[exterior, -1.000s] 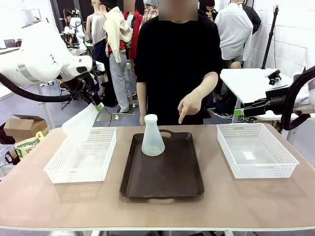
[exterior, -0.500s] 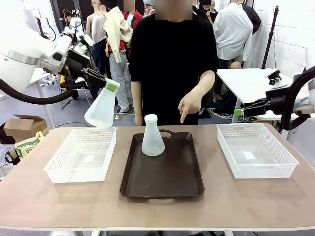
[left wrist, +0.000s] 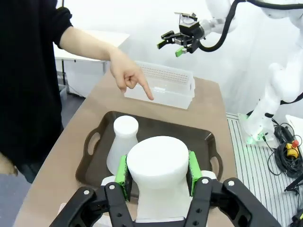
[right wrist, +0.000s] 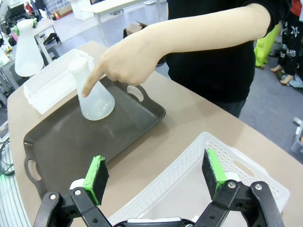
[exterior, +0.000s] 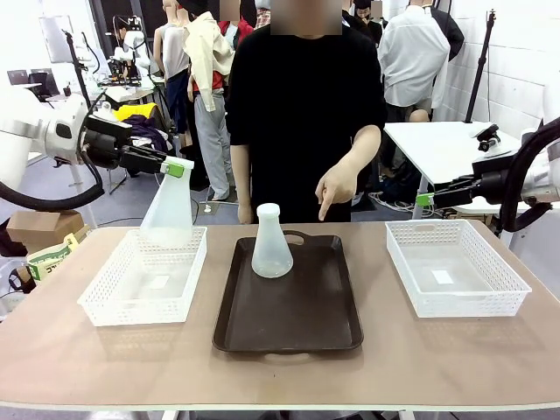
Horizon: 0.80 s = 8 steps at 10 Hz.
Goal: Prepare the laboratory tools.
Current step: Place the picked Big flask upright in the Handle tray as directed by the person.
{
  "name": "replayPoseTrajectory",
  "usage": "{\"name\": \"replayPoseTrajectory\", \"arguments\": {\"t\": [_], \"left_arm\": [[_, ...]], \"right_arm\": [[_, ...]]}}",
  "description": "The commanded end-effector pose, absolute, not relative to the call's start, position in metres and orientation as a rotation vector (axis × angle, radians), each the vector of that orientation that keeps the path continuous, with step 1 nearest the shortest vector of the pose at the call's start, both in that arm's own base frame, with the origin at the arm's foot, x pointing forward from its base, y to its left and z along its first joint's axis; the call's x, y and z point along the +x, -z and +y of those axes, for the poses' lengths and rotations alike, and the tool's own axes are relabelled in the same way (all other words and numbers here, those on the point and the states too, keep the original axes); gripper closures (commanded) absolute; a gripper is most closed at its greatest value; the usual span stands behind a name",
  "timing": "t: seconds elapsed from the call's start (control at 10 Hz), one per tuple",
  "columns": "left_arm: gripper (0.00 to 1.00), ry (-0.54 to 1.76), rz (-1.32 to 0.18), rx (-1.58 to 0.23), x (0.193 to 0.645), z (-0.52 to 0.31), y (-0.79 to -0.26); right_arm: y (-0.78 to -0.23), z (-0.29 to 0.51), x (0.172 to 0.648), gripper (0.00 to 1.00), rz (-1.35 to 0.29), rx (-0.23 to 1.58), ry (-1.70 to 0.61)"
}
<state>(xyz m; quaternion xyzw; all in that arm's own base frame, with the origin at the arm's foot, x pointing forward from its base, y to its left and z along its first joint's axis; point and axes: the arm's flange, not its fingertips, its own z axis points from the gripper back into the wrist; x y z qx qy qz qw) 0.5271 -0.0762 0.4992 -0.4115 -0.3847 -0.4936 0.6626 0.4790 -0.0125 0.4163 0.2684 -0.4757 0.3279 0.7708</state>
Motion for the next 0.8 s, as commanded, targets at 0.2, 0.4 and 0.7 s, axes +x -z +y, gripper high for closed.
{"name": "replayPoseTrajectory", "arguments": {"t": [0.2, 0.4, 0.7], "left_arm": [[1.00, 1.204, -0.857, -0.967, 0.522, -0.090, -0.490], [1.00, 1.417, -0.974, -1.075, 0.499, -0.134, -0.469], [1.00, 1.541, -1.063, -1.209, 0.473, -0.175, -0.463]], "right_arm": [[-0.417, -0.012, 0.479, 0.00, -1.008, 0.574, -0.710], [-0.417, -0.012, 0.479, 0.00, -1.008, 0.574, -0.710], [-0.417, -0.012, 0.479, 0.00, -1.008, 0.574, -0.710]]}}
